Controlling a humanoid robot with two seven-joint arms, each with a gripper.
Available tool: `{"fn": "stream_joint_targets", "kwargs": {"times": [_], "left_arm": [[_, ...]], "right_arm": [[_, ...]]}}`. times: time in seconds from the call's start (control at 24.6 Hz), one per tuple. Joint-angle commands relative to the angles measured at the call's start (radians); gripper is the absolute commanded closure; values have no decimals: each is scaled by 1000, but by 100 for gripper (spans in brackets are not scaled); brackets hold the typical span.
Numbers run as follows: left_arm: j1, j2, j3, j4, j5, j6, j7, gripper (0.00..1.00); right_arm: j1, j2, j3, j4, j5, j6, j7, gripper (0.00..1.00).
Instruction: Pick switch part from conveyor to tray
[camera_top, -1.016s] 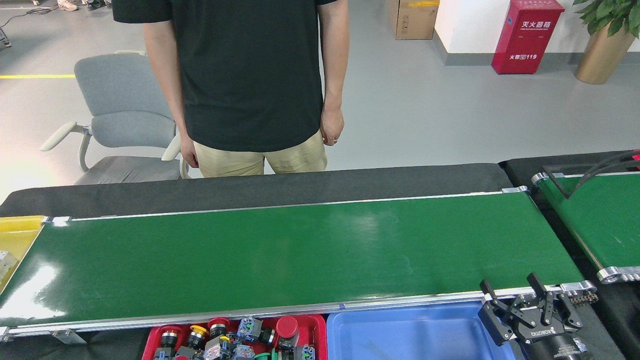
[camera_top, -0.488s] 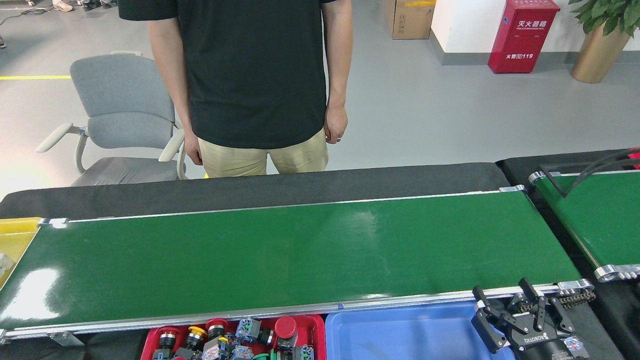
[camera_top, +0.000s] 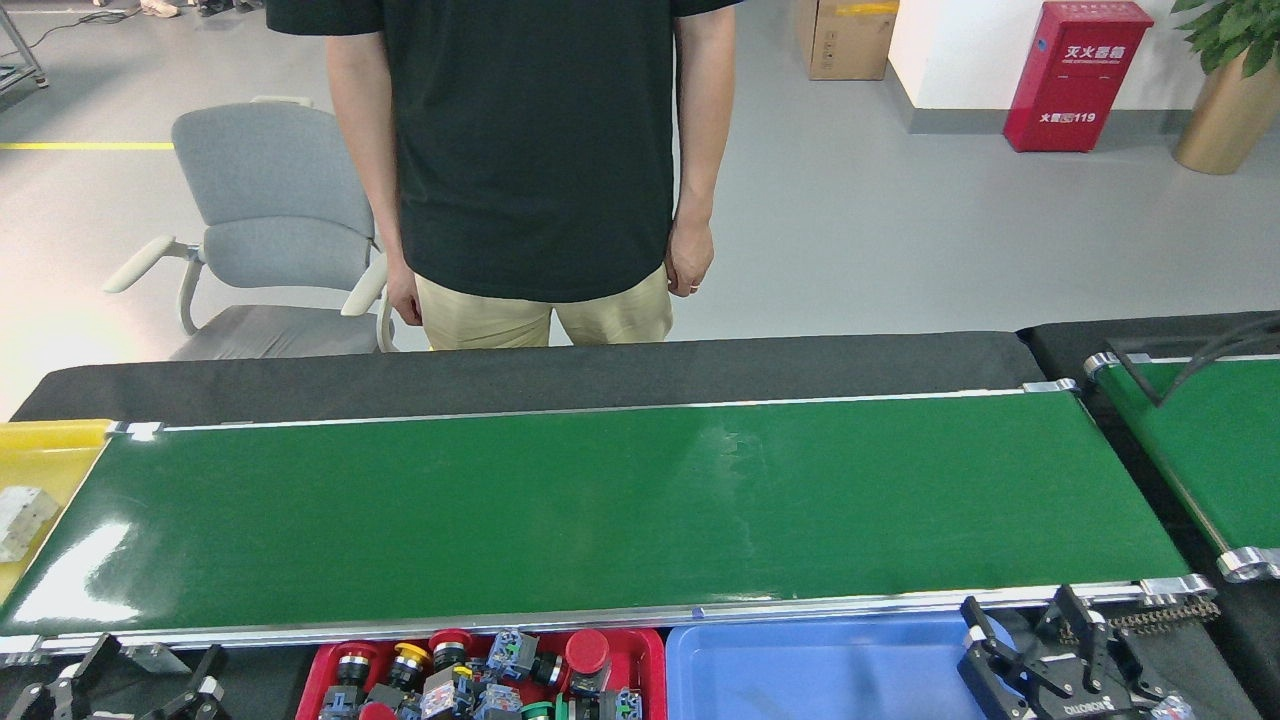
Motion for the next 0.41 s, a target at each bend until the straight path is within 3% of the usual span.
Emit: {"fn": "stream_joint_targets", "kwargs": {"times": [0.0,0.12,0.37], "left_arm": [[-22,22,-21,2,5,9,2,0],[-45,23,-35,19,3,11,1,0],[-37,14,-32,19,5,66,-18,0]], "right_arm": [[21,16,-39,-26,-3,-8,-10,1],[78,46,-76,-72,-3,-8,-10,1],[82,50,-95,-73,-3,-8,-9,1]]}}
